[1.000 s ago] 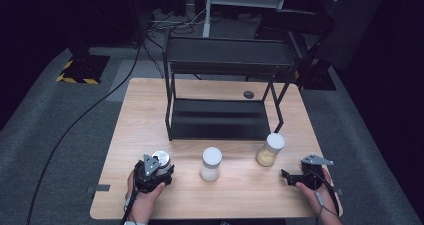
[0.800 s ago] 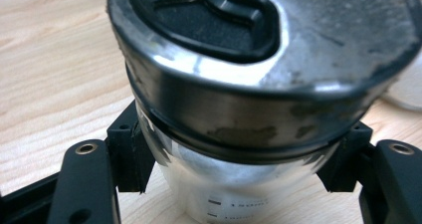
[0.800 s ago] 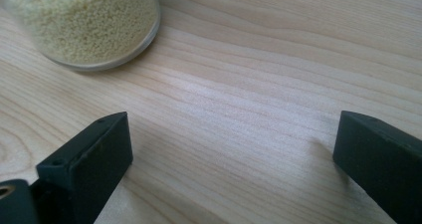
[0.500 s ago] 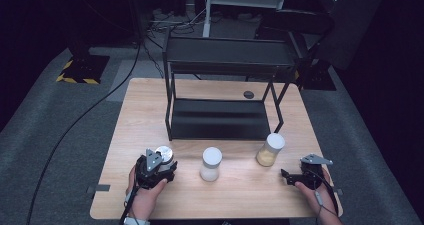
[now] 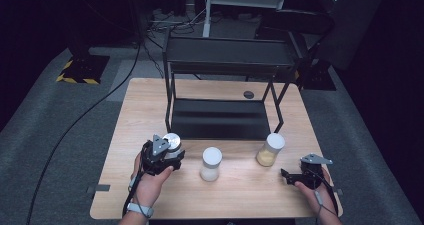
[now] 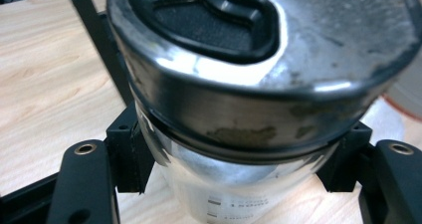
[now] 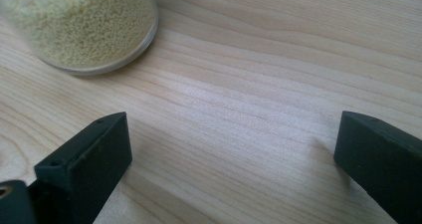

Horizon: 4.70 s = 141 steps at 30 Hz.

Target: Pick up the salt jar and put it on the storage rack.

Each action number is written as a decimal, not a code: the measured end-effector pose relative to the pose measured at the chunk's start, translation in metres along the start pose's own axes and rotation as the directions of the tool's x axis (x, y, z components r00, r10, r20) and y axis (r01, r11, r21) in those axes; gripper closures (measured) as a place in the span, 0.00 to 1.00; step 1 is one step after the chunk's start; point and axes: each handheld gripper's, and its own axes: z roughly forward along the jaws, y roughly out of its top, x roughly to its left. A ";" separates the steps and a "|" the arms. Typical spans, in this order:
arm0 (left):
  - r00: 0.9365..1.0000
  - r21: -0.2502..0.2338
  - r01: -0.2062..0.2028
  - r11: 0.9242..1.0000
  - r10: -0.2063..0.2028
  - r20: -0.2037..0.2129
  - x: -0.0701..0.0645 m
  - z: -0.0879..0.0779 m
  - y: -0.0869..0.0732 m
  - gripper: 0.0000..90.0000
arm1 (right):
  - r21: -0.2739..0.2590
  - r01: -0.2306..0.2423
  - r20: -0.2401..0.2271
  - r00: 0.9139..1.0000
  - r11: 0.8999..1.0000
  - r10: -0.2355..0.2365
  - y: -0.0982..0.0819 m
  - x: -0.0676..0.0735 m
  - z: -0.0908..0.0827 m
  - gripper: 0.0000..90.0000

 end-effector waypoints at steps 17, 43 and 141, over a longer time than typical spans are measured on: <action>0.998 -0.010 -0.035 0.999 0.036 0.052 0.010 0.030 0.043 0.34 | 0.000 0.000 0.000 1.000 1.000 0.000 0.000 0.000 0.000 0.01; 0.998 -0.030 -0.039 0.999 0.040 0.039 0.030 0.107 0.067 0.34 | 0.000 0.005 -0.008 1.000 1.000 -0.005 0.000 -0.002 0.000 0.01; 0.997 -0.124 -0.075 0.989 0.078 0.016 0.032 -0.013 0.048 0.11 | 0.000 0.014 -0.016 1.000 1.000 -0.014 0.001 -0.004 0.001 0.01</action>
